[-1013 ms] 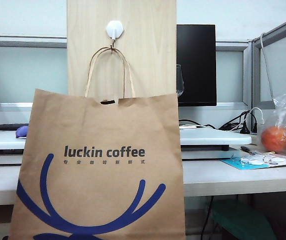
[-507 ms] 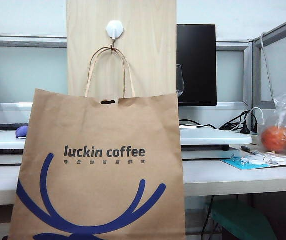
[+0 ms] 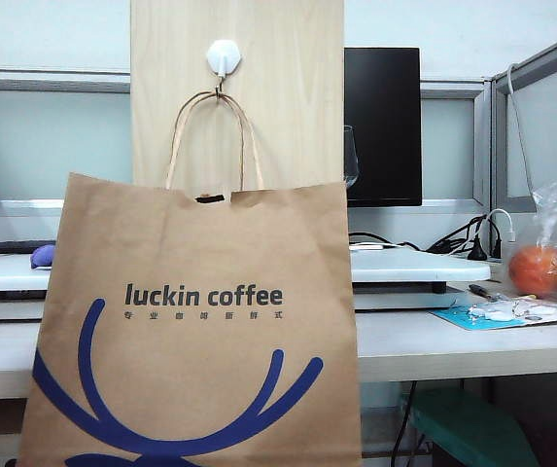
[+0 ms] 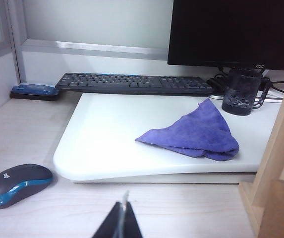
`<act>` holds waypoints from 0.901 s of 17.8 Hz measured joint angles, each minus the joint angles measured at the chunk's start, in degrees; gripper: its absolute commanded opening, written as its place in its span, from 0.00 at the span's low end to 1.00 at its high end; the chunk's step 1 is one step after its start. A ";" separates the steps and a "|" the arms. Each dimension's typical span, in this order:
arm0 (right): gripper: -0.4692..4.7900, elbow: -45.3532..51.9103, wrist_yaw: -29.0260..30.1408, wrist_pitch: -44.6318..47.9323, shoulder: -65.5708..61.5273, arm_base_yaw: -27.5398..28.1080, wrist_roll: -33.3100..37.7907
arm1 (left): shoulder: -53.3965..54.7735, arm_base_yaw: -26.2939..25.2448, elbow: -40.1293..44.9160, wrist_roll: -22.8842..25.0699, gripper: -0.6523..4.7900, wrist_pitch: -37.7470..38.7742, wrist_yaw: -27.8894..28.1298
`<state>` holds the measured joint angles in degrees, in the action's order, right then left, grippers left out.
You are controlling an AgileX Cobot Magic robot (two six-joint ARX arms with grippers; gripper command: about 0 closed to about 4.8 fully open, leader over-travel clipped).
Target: Pick up the paper bag and hang it on the hook.
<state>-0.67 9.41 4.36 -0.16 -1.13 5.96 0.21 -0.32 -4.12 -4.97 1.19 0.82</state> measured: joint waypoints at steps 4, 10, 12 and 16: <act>0.09 0.00 -5.40 -2.67 0.00 0.00 -0.04 | 0.00 0.00 0.00 0.00 0.11 0.00 0.02; 0.09 0.00 -6.36 -3.02 -0.02 0.00 -1.46 | 0.00 0.00 0.00 0.00 0.11 0.00 0.00; 0.09 0.00 -9.53 -3.02 -0.02 0.00 -1.57 | 0.00 0.00 0.00 0.00 0.11 0.00 0.00; 0.09 0.00 -10.54 -3.02 0.00 0.00 -1.60 | 0.00 0.00 0.00 0.00 0.11 0.00 0.00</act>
<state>-0.67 -1.13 1.34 -0.16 -1.13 4.36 0.21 -0.32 -4.12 -4.97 1.19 0.82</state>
